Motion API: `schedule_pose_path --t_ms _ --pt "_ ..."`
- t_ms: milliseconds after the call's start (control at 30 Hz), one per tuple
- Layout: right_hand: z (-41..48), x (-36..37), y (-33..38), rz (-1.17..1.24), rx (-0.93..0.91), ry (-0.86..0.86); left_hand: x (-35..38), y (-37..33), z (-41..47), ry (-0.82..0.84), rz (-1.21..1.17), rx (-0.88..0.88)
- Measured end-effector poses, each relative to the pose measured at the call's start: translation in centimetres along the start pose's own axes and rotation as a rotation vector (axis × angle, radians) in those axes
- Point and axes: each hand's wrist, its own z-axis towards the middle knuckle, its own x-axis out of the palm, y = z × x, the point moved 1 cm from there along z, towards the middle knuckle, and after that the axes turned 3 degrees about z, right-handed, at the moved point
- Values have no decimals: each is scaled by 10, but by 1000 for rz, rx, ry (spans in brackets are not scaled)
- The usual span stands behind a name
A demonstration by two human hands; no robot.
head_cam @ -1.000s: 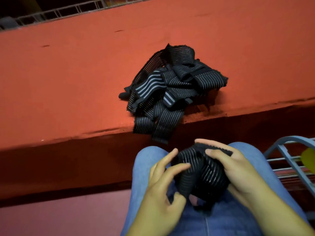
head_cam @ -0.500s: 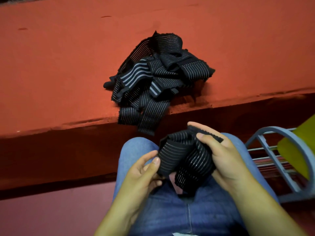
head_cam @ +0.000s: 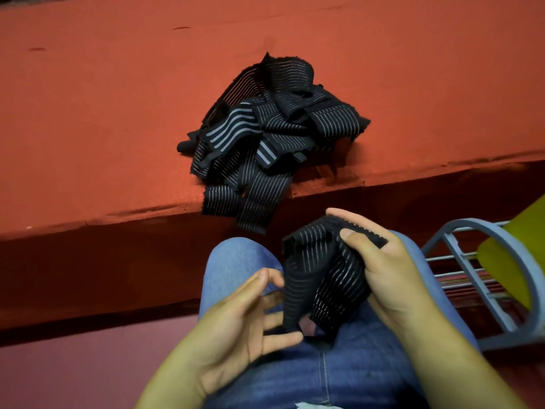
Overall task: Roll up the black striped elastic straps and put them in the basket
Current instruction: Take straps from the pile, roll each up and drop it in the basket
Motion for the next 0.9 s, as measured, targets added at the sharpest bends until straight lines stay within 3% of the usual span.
schedule_pose_path --t_ms 200,467,633,800,900 --pt "0 2 3 12 -11 0 6 8 3 -75 -2 21" --pt "5 -10 -7 -145 50 27 -6 -5 2 -277 6 381" --pt "13 -24 -14 -191 140 10 -10 -24 -6 -252 34 549" --pt "17 -34 -11 -304 53 -82 0 -28 -13 -210 81 583" --pt "15 -29 -7 -322 -26 -2 9 -23 -13 -271 130 539"
